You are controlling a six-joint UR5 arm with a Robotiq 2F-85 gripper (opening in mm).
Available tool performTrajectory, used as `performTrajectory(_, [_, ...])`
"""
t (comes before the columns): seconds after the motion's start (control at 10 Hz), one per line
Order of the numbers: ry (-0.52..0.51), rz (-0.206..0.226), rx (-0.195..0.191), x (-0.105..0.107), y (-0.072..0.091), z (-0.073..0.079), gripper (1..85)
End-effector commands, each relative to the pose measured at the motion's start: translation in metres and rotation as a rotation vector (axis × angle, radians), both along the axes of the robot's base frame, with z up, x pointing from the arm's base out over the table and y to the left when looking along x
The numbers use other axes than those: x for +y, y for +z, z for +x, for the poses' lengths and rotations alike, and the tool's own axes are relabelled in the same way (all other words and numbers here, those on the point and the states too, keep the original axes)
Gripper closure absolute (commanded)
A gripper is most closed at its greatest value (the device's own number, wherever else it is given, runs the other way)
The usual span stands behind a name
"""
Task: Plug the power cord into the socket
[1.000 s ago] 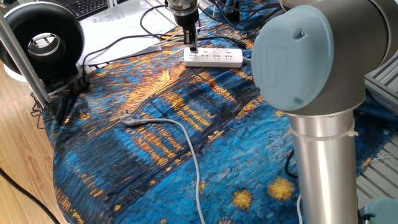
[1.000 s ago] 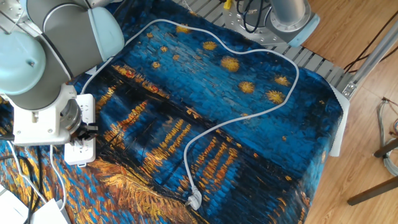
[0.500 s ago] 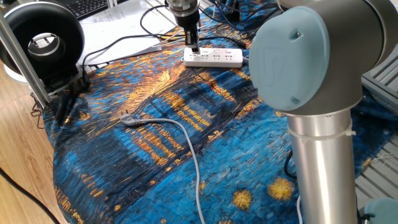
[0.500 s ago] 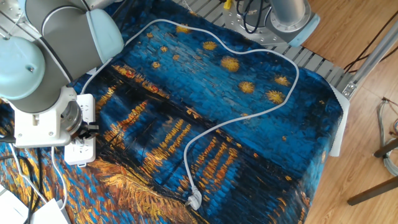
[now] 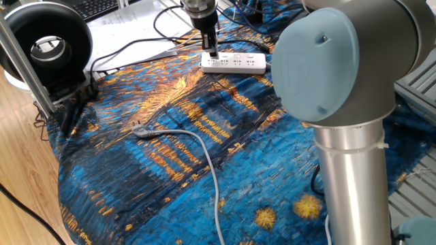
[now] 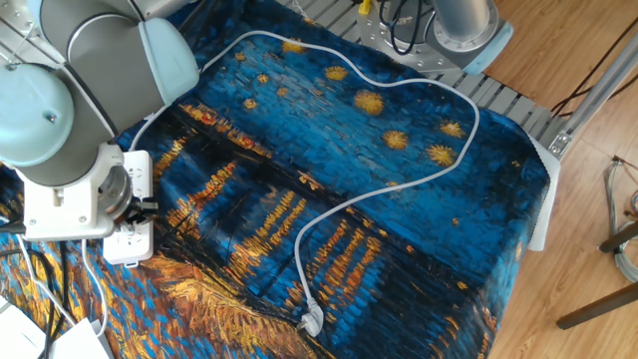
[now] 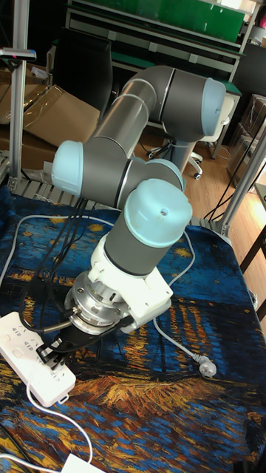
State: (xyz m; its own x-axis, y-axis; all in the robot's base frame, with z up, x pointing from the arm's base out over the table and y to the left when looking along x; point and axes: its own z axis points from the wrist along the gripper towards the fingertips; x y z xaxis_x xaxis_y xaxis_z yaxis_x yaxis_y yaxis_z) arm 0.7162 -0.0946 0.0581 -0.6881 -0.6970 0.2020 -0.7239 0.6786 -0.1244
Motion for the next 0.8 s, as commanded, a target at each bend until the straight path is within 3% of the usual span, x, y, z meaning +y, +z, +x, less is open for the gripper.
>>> performTrajectory(0.0, [-0.008, 0.008, -0.001, 0.0051, 0.0004, 0.002, 84.3])
performTrajectory(0.7, [-0.012, 0.008, -0.004, 0.0073, -0.0027, 0.0065, 84.3])
